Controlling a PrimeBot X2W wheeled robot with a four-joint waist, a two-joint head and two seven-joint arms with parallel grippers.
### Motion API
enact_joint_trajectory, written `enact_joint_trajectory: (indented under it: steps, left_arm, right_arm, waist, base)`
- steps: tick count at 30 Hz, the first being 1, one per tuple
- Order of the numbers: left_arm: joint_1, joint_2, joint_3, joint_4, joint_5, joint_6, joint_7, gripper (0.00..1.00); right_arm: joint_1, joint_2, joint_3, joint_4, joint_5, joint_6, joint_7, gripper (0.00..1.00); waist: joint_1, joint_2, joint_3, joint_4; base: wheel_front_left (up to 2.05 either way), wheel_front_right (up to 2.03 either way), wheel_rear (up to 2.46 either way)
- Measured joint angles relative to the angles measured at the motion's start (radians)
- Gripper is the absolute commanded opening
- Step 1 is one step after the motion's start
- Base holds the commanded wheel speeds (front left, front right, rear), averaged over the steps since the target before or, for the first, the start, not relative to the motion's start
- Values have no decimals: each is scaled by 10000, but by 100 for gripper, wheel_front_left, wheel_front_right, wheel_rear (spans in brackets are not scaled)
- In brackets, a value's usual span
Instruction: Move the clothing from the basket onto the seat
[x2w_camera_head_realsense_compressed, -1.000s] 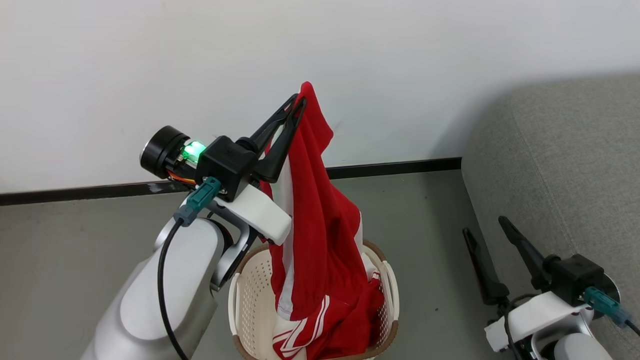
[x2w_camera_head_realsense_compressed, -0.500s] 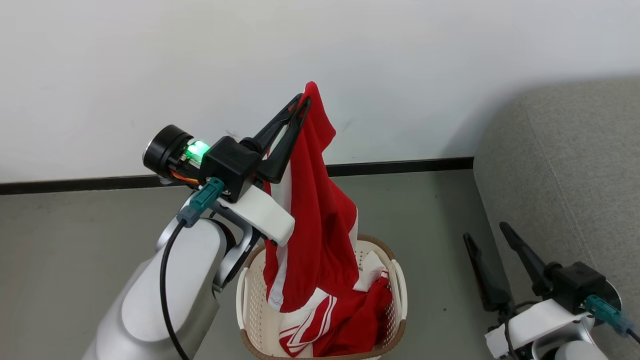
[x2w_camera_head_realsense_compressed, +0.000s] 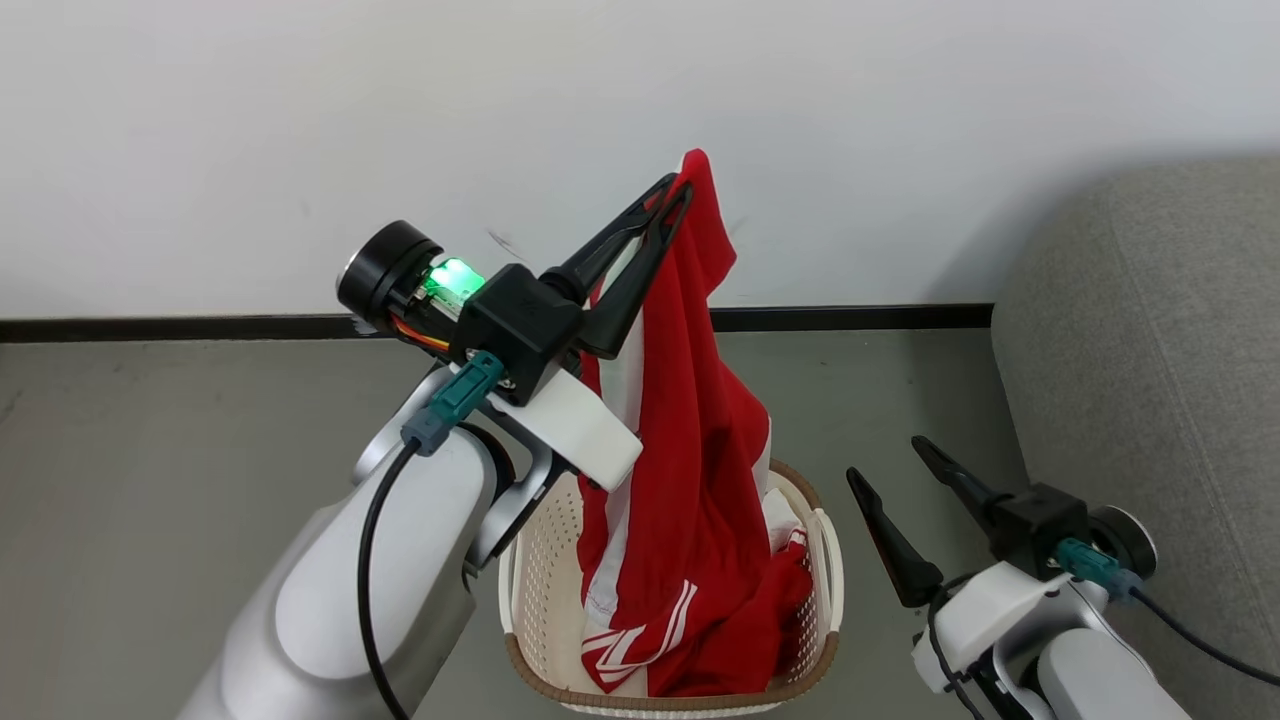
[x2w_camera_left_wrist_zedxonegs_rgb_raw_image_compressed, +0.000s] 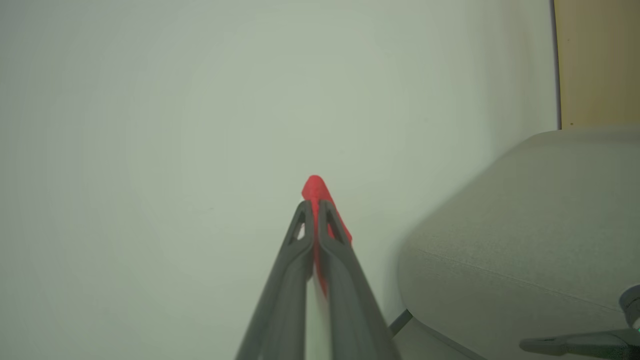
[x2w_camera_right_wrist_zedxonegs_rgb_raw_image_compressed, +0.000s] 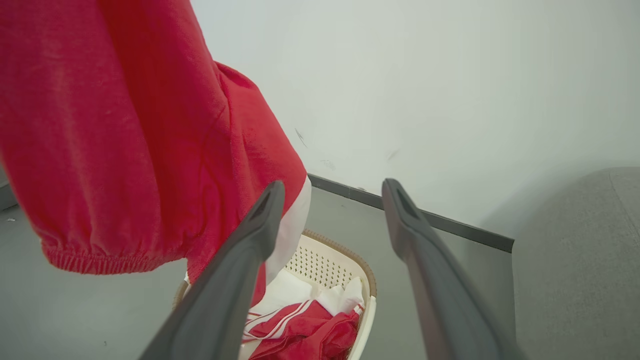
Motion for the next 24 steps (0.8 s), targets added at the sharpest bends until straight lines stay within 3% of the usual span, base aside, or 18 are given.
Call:
enact_joint_trajectory:
  steps: [18, 24]
  left_arm:
    - [-281, -219, -865, -265, 0, -207, 115, 0]
    - [-420, -247, -1057, -280, -6, -238, 115, 0]
  right_arm:
    - [-2253, 288, 1856, 2917, 205, 0, 0, 100]
    - [-2661, 435, 2345, 3271, 314, 0, 0, 100]
  waist:
    - [0, 0, 198, 823]
    - [0, 0, 197, 1064]
  base:
    - [0, 0, 0]
    - [0, 0, 0]
